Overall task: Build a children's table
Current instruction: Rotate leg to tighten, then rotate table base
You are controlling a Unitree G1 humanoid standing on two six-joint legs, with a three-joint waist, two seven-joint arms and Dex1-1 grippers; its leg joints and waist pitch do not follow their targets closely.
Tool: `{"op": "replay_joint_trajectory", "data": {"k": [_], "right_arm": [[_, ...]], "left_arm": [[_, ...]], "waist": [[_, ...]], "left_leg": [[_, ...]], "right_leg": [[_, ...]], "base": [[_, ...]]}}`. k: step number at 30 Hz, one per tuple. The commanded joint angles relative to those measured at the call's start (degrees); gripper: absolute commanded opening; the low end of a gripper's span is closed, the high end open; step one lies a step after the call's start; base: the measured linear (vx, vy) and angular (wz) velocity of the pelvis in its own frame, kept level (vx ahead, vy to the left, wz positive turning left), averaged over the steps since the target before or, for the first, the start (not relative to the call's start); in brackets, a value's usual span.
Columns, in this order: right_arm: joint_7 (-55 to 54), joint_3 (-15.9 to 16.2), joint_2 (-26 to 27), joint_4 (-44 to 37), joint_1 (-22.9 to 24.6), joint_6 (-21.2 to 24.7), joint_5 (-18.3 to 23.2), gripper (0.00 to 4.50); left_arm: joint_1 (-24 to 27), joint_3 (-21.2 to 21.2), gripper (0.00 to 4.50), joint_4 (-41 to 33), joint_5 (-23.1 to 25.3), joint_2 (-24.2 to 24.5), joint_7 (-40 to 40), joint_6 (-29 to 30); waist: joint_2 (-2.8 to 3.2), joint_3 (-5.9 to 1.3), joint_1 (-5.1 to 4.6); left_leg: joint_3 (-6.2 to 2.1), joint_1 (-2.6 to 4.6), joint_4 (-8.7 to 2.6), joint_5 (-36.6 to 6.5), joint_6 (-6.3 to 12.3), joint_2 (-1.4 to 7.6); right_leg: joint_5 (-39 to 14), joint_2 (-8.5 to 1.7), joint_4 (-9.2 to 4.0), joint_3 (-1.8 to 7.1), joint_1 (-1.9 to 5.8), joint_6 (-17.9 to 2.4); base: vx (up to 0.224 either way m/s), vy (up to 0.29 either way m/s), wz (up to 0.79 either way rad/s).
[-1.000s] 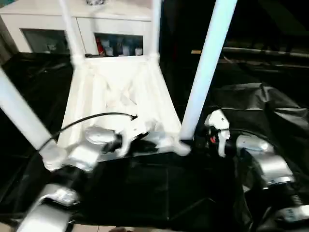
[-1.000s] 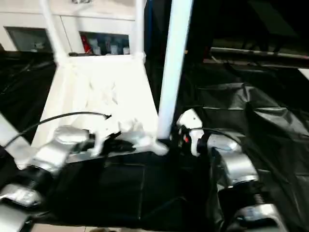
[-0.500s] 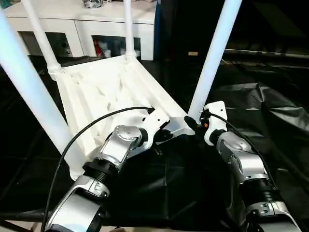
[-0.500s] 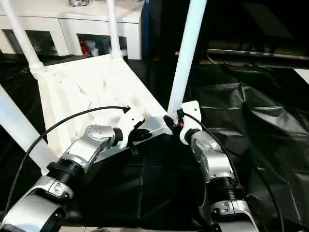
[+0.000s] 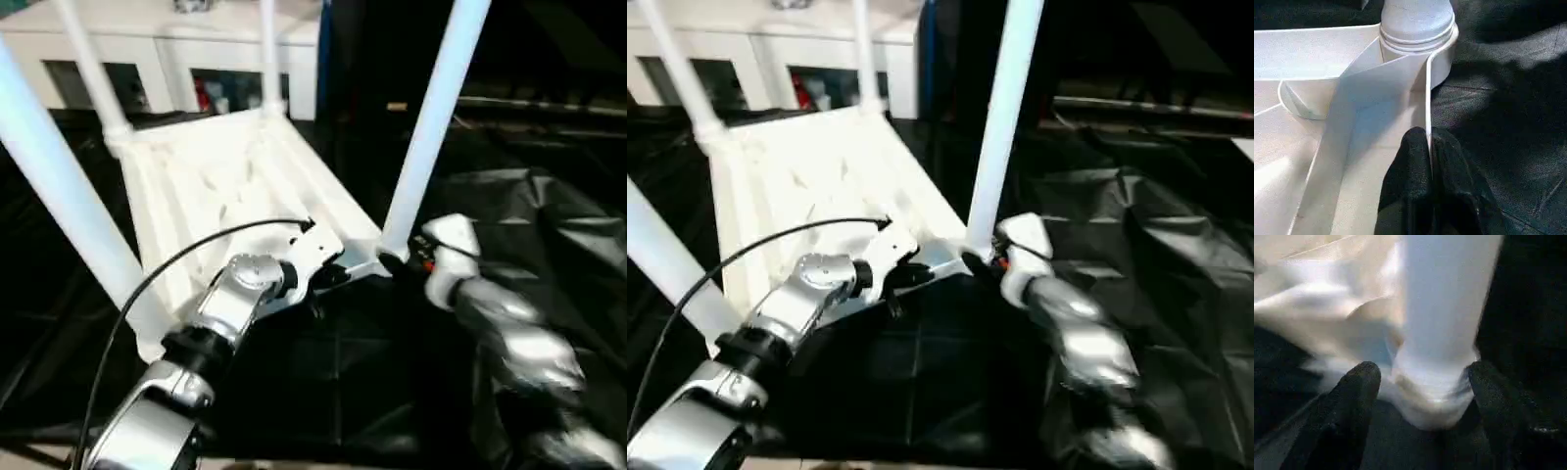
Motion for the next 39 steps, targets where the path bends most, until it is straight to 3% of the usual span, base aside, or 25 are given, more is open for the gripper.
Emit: {"op": "replay_joint_trajectory", "data": {"k": [1, 2, 3, 4, 5, 8, 11, 13, 16, 17, 20, 23, 26, 30, 34, 35, 39], "right_arm": [[5.09, 0.35, -2.06, -3.56, 0.79, 1.39, 2.32, 3.16], [5.74, 0.27, -2.55, -3.98, 1.02, 1.61, 2.62, 3.2], [7.53, 0.0, -4.14, -4.95, 1.49, 1.93, 3.22, 3.2], [10.49, -0.51, -6.64, -6.58, 2.08, 2.73, 4.21, 3.2], [11.45, -0.73, -7.47, -7.3, 2.18, 3.3, 4.71, 3.2], [13.58, -0.97, -8.91, -9.77, 2.36, 5.52, 6.9, 3.2], [13.98, -0.66, -8.77, -11.11, 2.19, 6.96, 8.21, 3.2], [13.02, 0.46, -6.75, -10.64, 1.51, 7.18, 7.81, 3.2], [11.99, 1.66, -4.8, -9.73, 1.05, 6.66, 7.47, 3.2], [11.38, 2.16, -3.52, -9.48, 0.72, 6.67, 7.51, 3.2], [10.18, 2.58, -1.35, -9.55, 0.06, 7.03, 7.91, 3.2], [8.95, 3.44, 0.52, -9.52, -0.63, 6.71, 7.71, 3.2], [4.69, 3.28, 4.91, -6.5, -2.7, 5.24, 6.61, 3.2], [2.86, 4.05, 8.3, -2.47, -4.33, 4.18, 6.24, 3.2], [1.2, 5.05, 10.42, 1.15, -5.91, 1.91, 4.55, 3.2], [-0.11, 4.89, 11.08, 2.42, -6.63, 0.83, 3.85, 3.2], [-6.96, 1.38, 13.68, 6.9, -10.19, -1.48, 3.35, 3.2]], "left_arm": [[1.05, 1.38, 0.0, -1.69, -2.27, -0.14, -0.61, -1.06], [1.13, 1.6, 0.28, -2.04, -2.69, -0.18, -0.89, -0.75], [1.63, 1.93, 0.28, -3.8, -3.83, 0.05, -2.16, 0.46], [3.0, 1.72, 0.28, -7.95, -5.21, 1.14, -4.73, 3.03], [3.72, 1.64, 0.48, -10.05, -5.62, 1.78, -5.55, 4.12], [5.57, 1.94, 0.8, -15.68, -6.99, 3.42, -7.19, 7.18], [7.29, 1.95, 0.95, -20.97, -8.27, 5.14, -8.81, 10.41], [10.17, 1.97, 1.23, -28.87, -10.32, 7.62, -10.66, 15.73], [12.74, 2.38, 1.43, -34.25, -11.37, 9.03, -10.17, 19.09], [14.09, 3.06, 1.52, -36.39, -11.54, 9.34, -9.01, 19.86], [15.67, 4.02, 1.88, -39.11, -12.08, 9.82, -8.06, 21.55], [17.04, 4.28, 2.06, -42.3, -12.95, 11.09, -7.89, 24.15], [19.09, 4.54, 2.47, -45.8, -13.69, 12.41, -7.41, 27.01], [21.49, 4.51, 2.68, -48.96, -14.33, 12.94, -6.2, 29.36], [23.47, 4.23, 3.05, -49.99, -13.62, 13.33, -4.38, 28.91], [24.07, 3.77, 3.14, -49.91, -12.82, 13.52, -3.96, 27.5], [27.18, 3.45, 3.44, -49.87, -10.27, 11.89, 0.0, 19.95]], "waist": [[-0.95, -2.95, 0.0], [-1.04, -2.87, -0.23], [-0.73, -2.85, -0.23], [-0.87, -2.93, -0.16], [-0.52, -2.99, 0.08], [-0.39, -3.2, -0.06], [-0.36, -3.2, -0.01], [-0.43, -3.08, -0.14], [-0.39, -2.8, -0.37], [-0.37, -2.78, -0.28], [-0.22, -2.67, -0.26], [-0.08, -2.69, -0.18], [-0.15, -2.84, -0.38], [-0.13, -3.03, -0.41], [-0.08, -2.95, -0.47], [-0.44, -2.9, -0.42], [-0.34, -2.85, -0.43]], "left_leg": [[-2.54, 0.51, -4.12, -10.05, 3.54, 4.6], [-2.48, 0.41, -4.03, -9.9, 3.87, 4.41], [-2.5, 0.4, -4.01, -9.88, 3.82, 4.34], [-2.43, 0.46, -3.84, -9.74, 3.89, 4.38], [-2.51, 0.54, -3.85, -8.96, 4.06, 4.7], [-2.39, 0.51, -3.74, -6.62, 4.83, 4.79], [-2.34, 0.41, -3.61, -5.12, 5.93, 4.86], [-2.42, 0.35, -3.77, -5.75, 5.41, 4.89], [-2.37, 0.43, -3.9, -7.4, 4.23, 4.77], [-2.26, 0.8, -3.89, -8.4, 3.33, 4.7], [-2.41, 0.8, -4.16, -9.66, 2.26, 4.75], [-2.35, 1.02, -4.24, -9.98, 1.14, 4.68], [-2.37, 0.89, -4.21, -8.66, 0.89, 4.54], [-2.33, 0.75, -4.03, -6.54, 1.24, 4.43], [-2.22, 0.76, -3.97, -6.96, 1.17, 4.35], [-2.29, 0.73, -4.05, -7.29, 1.12, 4.39], [-2.32, 0.98, -4.26, -8.57, -0.13, 4.51]], "right_leg": [[-11.77, -6.31, -5.12, 3.56, 2.28, -9.47], [-12.65, -6.24, -5.21, 3.45, 2.21, -9.89], [-13.49, -6.26, -5.31, 3.41, 2.15, -9.84], [-14.04, -6.28, -5.3, 3.44, 2.21, -9.97], [-13.17, -6.47, -5.08, 3.55, 2.23, -10.54], [-7.19, -5.88, -4.38, 3.39, 2.04, -12.57], [-3.06, -5.96, -3.91, 3.34, 2.05, -14.18], [-4.27, -6.16, -3.84, 3.3, 2.14, -14.67], [-8.43, -6.04, -4.32, 3.34, 1.97, -14.07], [-10.81, -5.76, -4.6, 3.38, 1.73, -12.99], [-12.44, -5.77, -4.68, 3.41, 1.63, -12.27], [-11.91, -5.61, -4.57, 3.55, 1.46, -11.61], [-9.89, -5.61, -4.22, 3.55, 1.54, -11.75], [-6.38, -5.58, -3.74, 3.53, 1.71, -12.5], [-6.95, -5.49, -3.88, 3.53, 1.68, -12.37], [-8.04, -5.61, -3.94, 3.54, 1.74, -12.1], [-10.19, -5.57, -4.11, 3.62, 1.52, -10.92]], "base": [[0.0, 0.0, 0.0], [0.0, 0.0, 0.0], [0.0, 0.0, 0.0], [0.0, 0.0, 0.0], [0.0, 0.0, 0.0], [0.0, 0.0, 0.0], [0.0, 0.0, 0.0], [0.0, 0.0, 0.0], [0.0, 0.0, 0.0], [0.0, 0.0, 0.0], [0.0, 0.0, 0.0], [0.0, 0.0, 0.0], [0.0, 0.0, 0.0], [0.0, 0.0, 0.0], [0.0, 0.0, 0.0], [0.0, 0.0, 0.0], [0.0, 0.0, 0.0]]}}
